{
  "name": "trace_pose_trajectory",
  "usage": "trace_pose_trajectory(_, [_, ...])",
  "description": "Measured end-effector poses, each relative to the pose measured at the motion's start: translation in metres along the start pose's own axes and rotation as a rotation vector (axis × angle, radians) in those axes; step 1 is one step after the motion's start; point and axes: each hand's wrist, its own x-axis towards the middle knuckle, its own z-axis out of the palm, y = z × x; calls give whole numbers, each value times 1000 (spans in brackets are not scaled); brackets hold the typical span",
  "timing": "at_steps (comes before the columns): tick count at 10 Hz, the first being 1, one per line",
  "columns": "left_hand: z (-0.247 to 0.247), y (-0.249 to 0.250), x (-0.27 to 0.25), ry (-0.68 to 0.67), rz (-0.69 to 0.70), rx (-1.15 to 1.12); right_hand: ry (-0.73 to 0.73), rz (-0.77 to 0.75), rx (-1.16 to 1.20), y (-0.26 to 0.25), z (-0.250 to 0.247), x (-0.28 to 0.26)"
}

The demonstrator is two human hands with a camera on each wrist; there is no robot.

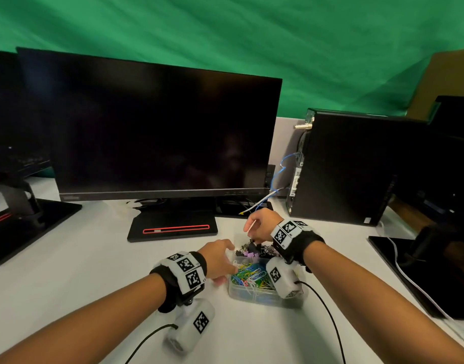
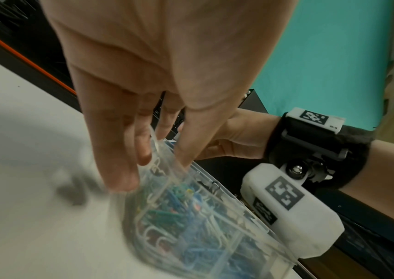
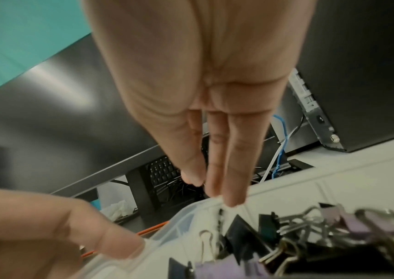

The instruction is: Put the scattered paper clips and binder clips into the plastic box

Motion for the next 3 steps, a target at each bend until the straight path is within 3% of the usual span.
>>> trace_pose_trajectory(1, [-1, -2, -7, -8, 5, 39, -28, 32, -39, -2, -1, -2])
trace_pose_trajectory(3, [-10, -8, -31, 25, 60, 104, -44, -35, 108, 12, -33, -42])
